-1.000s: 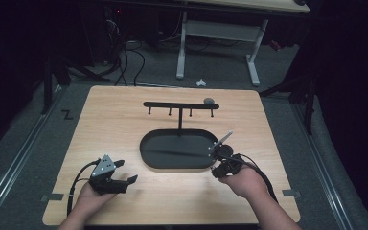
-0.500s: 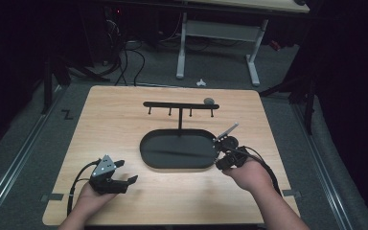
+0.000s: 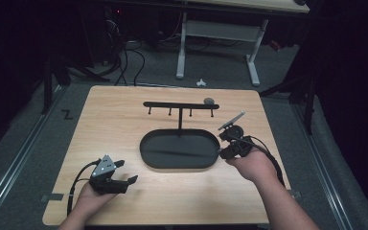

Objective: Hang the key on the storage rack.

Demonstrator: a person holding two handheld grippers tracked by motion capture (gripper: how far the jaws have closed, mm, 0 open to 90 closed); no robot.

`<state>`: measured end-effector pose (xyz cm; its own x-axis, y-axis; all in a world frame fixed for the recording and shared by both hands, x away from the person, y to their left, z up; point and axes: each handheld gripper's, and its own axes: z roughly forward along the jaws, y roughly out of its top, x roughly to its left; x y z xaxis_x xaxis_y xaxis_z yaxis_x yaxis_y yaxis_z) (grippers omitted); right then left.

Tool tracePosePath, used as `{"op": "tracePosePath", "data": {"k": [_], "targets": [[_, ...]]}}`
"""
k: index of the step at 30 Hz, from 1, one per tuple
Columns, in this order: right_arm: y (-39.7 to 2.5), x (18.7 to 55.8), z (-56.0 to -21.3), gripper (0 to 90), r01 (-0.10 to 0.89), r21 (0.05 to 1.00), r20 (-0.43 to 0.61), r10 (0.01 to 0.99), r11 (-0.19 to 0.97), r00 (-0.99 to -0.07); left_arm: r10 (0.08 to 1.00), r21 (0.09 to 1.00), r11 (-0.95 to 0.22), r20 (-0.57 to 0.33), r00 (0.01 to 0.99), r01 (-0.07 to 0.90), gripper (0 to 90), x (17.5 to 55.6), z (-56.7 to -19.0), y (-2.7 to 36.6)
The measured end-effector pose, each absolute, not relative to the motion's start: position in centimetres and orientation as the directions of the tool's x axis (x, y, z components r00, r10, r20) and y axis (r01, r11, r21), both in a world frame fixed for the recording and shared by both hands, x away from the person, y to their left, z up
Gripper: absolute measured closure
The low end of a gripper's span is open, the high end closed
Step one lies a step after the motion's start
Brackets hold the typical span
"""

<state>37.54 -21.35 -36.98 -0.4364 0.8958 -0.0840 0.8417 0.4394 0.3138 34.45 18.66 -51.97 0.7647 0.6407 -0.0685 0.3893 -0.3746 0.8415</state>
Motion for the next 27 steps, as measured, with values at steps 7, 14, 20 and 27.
{"op": "tracePosePath", "data": {"k": [7, 14, 20, 27], "targets": [[-21.6, 38.3, -36.1, 68.2, 0.841, 0.348, -0.077, 0.907, 0.414, -0.415, 0.641, 0.842, -0.374, -0.069, 0.765, 0.389, 20.2, 34.5, -52.0, 18.7], [-21.5, 38.9, -35.1, 68.2, 0.836, 0.367, -0.075, 0.909, 0.408, -0.411, 0.64, 0.841, -0.376, -0.068, 0.765, 0.389, 20.2, 34.5, -52.0, 18.7], [-21.1, 39.5, -34.0, 68.2, 0.826, 0.382, -0.083, 0.906, 0.414, -0.416, 0.64, 0.842, -0.374, -0.069, 0.765, 0.389, 20.2, 34.5, -52.0, 18.6], [-20.1, 40.4, -32.9, 68.2, 0.812, 0.399, -0.089, 0.899, 0.426, -0.428, 0.639, 0.84, -0.378, -0.068, 0.766, 0.389, 20.2, 34.5, -52.0, 18.7]]}}
